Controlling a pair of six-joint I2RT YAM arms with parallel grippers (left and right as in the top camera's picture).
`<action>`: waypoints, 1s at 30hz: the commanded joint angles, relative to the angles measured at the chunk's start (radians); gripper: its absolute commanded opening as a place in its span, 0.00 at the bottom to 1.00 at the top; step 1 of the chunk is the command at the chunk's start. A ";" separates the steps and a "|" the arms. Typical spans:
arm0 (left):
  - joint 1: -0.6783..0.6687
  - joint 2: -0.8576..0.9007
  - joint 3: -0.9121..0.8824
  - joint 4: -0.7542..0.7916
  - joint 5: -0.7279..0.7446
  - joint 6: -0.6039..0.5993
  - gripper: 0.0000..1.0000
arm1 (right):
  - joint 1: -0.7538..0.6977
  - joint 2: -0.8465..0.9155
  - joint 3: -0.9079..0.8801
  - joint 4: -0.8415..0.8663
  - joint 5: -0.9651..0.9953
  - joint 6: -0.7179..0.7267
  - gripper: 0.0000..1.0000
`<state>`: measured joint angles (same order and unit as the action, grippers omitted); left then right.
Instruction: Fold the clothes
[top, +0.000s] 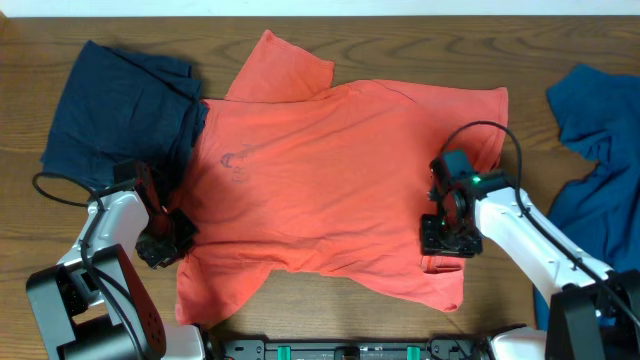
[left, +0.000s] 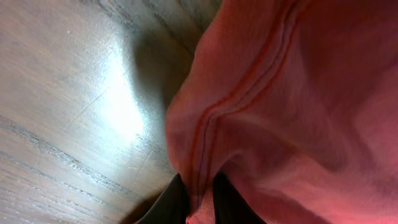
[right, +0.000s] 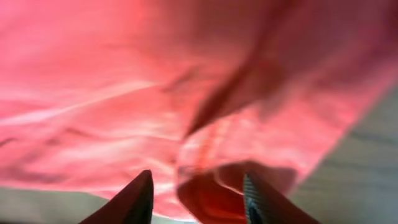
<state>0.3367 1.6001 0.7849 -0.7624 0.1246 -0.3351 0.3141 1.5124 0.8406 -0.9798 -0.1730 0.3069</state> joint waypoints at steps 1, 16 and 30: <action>0.003 0.006 0.016 -0.002 -0.001 0.017 0.17 | 0.039 -0.004 -0.004 -0.001 -0.078 -0.103 0.47; 0.003 0.006 0.016 -0.002 -0.001 0.017 0.17 | 0.098 0.024 -0.084 -0.057 0.040 0.011 0.04; 0.003 0.006 0.016 -0.002 -0.001 0.017 0.17 | -0.085 0.004 -0.082 -0.291 0.337 0.675 0.14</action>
<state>0.3367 1.6001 0.7849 -0.7612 0.1246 -0.3351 0.2630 1.5303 0.7563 -1.2682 0.0971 0.8131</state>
